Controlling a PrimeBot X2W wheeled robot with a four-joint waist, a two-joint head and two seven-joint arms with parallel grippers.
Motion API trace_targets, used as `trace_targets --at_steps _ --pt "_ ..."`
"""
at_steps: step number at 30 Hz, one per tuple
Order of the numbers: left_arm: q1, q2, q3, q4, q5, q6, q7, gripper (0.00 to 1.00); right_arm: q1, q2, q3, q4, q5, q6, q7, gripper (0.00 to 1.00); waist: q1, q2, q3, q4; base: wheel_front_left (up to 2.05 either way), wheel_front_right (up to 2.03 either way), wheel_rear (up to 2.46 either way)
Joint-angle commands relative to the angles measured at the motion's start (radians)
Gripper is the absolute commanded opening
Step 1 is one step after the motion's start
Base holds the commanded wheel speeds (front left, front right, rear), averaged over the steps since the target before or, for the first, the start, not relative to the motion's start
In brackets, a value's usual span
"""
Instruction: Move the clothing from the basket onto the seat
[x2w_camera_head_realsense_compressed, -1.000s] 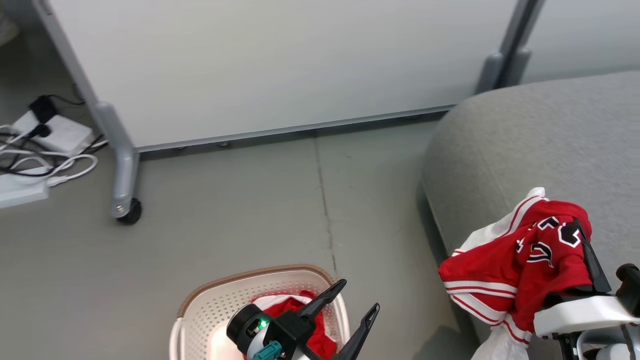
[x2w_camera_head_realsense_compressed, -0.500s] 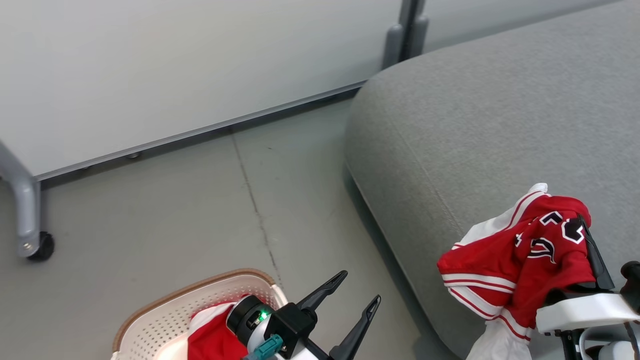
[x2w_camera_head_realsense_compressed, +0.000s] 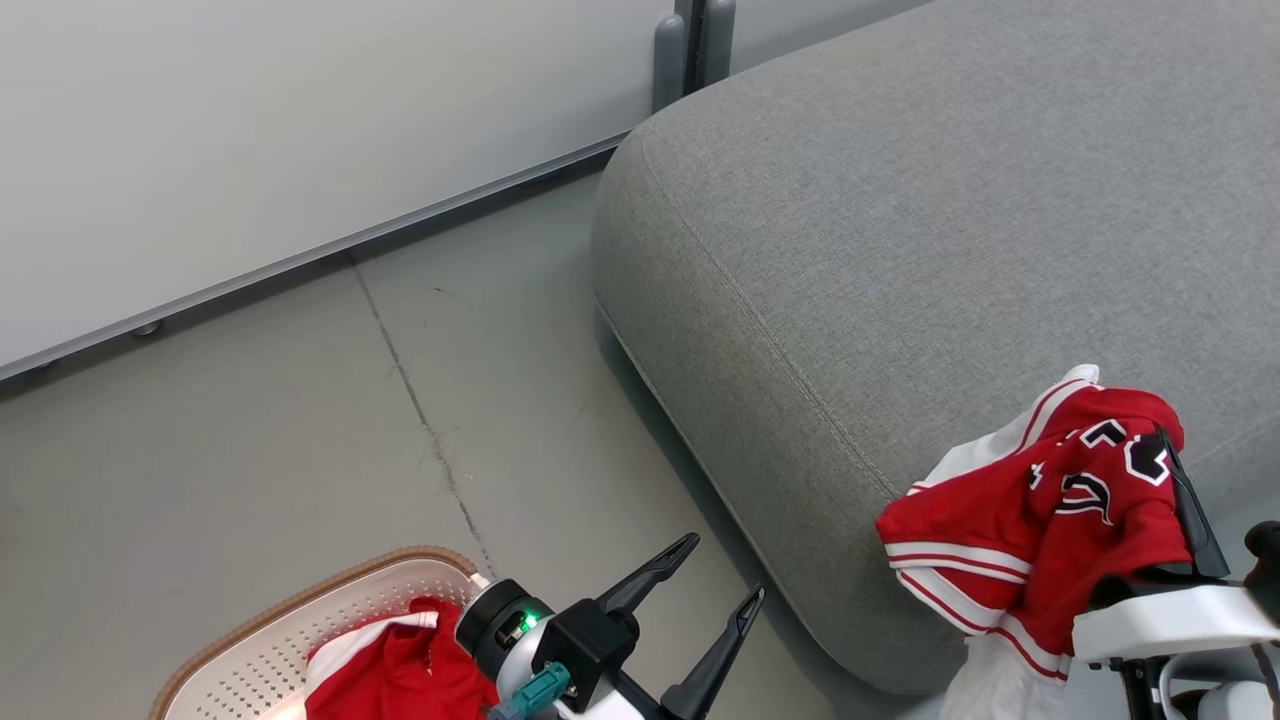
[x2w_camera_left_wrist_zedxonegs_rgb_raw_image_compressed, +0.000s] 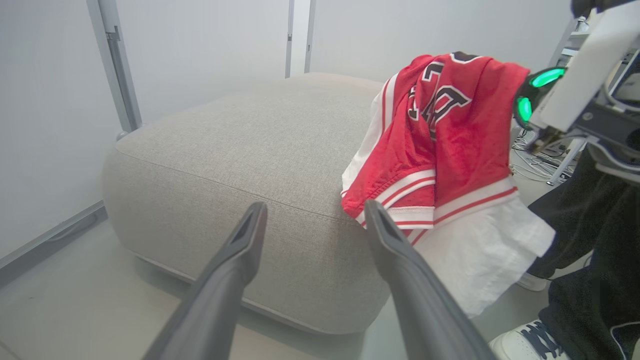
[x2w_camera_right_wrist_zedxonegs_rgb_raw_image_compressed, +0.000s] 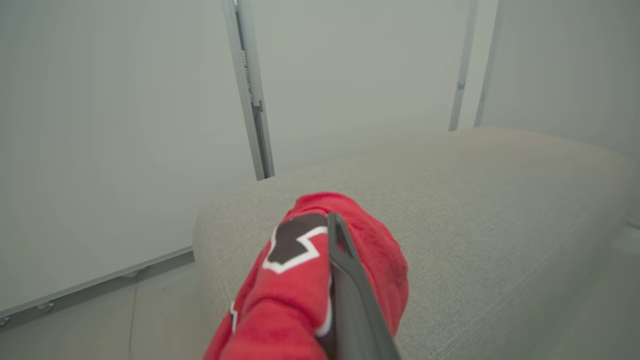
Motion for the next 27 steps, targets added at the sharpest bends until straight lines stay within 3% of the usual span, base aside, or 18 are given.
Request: trace_targets --at_steps 1,10,15,22,27 --pt "-0.012 0.009 0.000 -0.001 -0.001 -0.001 -0.002 1.00 -0.010 -0.007 0.001 -0.005 0.006 0.000 -0.003 0.00 0.0000 0.0000 0.002 -0.003 0.00 0.00 0.00" --pt "-0.025 0.013 -0.011 -0.004 -0.003 -0.001 -0.002 1.00 -0.035 -0.006 -0.037 -0.038 -0.009 0.000 -0.003 0.00 0.0000 0.0000 0.011 0.021 0.00 0.00 0.00" --pt "-0.052 0.032 -0.017 -0.018 0.011 -0.001 -0.002 1.00 -0.130 -0.011 -0.068 -0.083 -0.024 0.000 -0.003 0.00 0.0000 0.0000 0.062 0.036 0.00 0.00 0.00" --pt "-0.112 0.077 -0.045 -0.032 0.011 -0.001 -0.002 1.00 -0.332 -0.111 -0.087 -0.136 -0.030 0.000 -0.003 0.00 0.0000 0.0000 0.156 0.074 0.00 0.00 0.00" --pt "-0.144 0.101 -0.064 -0.037 0.004 -0.001 -0.002 1.00 -0.481 -0.201 -0.099 -0.109 -0.050 0.000 -0.003 0.00 0.0000 0.0000 0.208 0.105 0.00 0.00 0.00"
